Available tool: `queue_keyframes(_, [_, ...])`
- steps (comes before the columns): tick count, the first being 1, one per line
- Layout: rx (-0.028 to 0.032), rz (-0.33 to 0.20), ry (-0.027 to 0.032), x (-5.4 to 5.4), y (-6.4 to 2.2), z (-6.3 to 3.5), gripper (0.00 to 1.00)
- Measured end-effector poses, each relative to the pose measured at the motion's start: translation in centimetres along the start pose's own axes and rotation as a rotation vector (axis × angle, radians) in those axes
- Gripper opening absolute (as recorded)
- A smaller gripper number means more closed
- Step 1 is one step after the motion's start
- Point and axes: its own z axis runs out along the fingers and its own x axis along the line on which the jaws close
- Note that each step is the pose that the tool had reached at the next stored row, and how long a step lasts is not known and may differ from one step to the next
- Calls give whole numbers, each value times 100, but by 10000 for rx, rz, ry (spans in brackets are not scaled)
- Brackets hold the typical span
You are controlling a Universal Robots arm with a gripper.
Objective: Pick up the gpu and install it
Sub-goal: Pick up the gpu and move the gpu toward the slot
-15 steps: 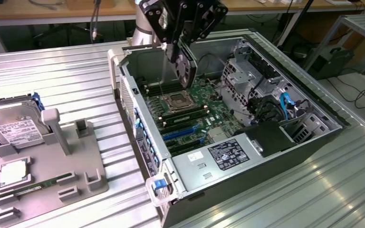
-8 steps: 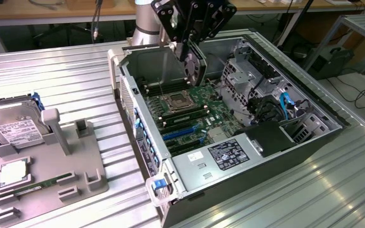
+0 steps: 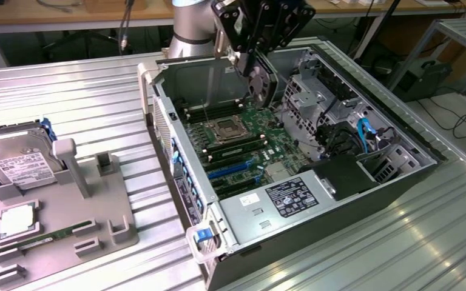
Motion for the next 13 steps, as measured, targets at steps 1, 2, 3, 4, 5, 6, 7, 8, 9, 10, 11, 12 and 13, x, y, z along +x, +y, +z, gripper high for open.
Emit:
queue_keyframes(1, [0, -1, -1, -33, 0, 0, 27])
queue_keyframes(2, [0, 0, -1, -62, 0, 1, 27])
queue_keyframes(3, [0, -1, 0, -91, 0, 1, 27])
queue_keyframes(4, [0, 0, -1, -107, 0, 1, 27])
queue_keyframes(5, [0, 0, 0, -131, 0, 1, 27])
queue_keyframes(6, [0, 0, 0, -154, 0, 2, 27])
queue_keyframes(7, [0, 0, 0, -181, 0, 2, 27])
queue_keyframes(8, [0, 0, -1, -231, 0, 2, 27])
queue_keyframes(9, [0, 0, -1, -272, 0, 1, 27])
queue_keyframes(10, [0, 0, 0, -300, 0, 1, 27])
queue_keyframes(11, [1, -1, 0, -328, 0, 1, 27])
queue_keyframes(12, [1, -1, 0, -355, 0, 1, 27])
queue_keyframes(13, [1, -1, 0, -378, 0, 1, 27])
